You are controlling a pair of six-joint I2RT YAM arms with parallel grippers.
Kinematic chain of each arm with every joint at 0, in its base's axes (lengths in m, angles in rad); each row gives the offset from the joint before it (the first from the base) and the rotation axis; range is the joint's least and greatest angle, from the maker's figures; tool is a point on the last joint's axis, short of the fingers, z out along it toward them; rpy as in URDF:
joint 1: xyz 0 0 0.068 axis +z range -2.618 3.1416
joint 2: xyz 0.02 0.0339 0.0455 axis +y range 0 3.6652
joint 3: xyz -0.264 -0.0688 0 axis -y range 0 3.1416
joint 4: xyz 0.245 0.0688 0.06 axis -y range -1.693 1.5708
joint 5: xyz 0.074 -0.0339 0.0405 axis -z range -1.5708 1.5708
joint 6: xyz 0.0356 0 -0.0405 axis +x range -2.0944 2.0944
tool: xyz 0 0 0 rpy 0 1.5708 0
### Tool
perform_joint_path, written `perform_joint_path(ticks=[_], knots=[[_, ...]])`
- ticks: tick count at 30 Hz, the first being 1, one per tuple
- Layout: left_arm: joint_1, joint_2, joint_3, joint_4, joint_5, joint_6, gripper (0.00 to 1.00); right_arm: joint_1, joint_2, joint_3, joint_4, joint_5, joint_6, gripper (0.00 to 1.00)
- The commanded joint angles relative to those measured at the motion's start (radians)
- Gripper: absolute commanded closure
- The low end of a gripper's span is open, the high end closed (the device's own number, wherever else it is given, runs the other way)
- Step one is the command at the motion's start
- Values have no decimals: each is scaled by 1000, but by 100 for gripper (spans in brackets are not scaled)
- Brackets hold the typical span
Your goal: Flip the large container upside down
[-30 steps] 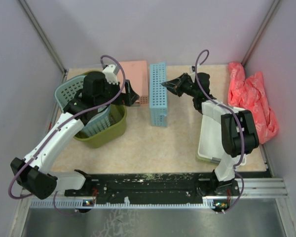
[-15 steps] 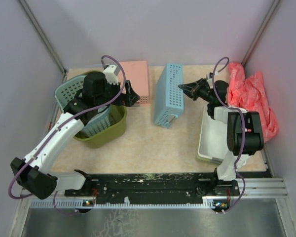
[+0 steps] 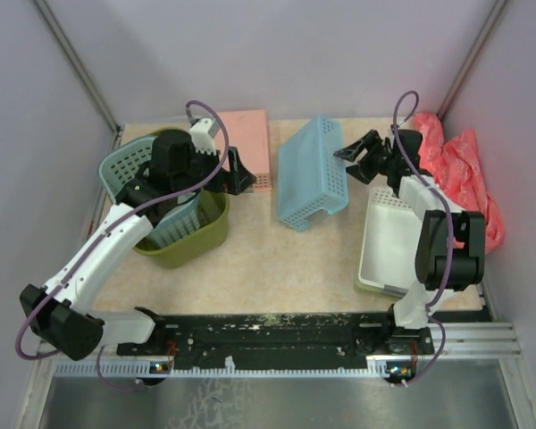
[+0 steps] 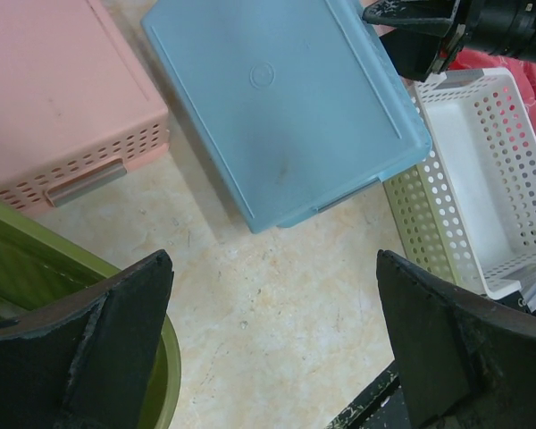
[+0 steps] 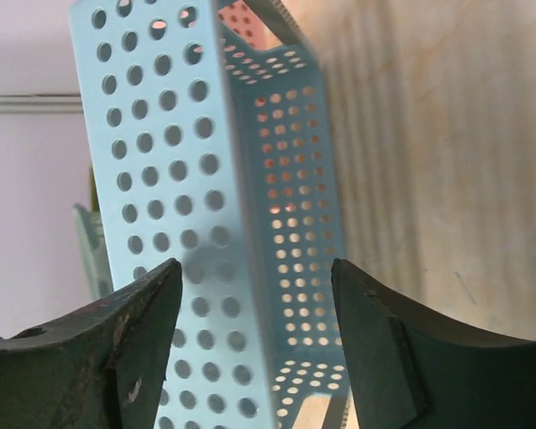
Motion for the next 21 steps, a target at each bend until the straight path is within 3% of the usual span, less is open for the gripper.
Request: perform_joint_path(ticks=[1, 7, 13, 21], knots=[[-1, 5, -8, 16, 31, 6, 0, 4, -92, 122, -277, 163, -205, 30], [-2, 13, -7, 17, 44, 14, 1, 4, -169, 211, -471, 368, -333, 24], [-3, 25, -4, 23, 54, 25, 0, 34, -262, 242, -558, 482, -447, 24], [-2, 32, 0, 34, 50, 37, 1, 320, -365, 175, -661, 691, -575, 25]])
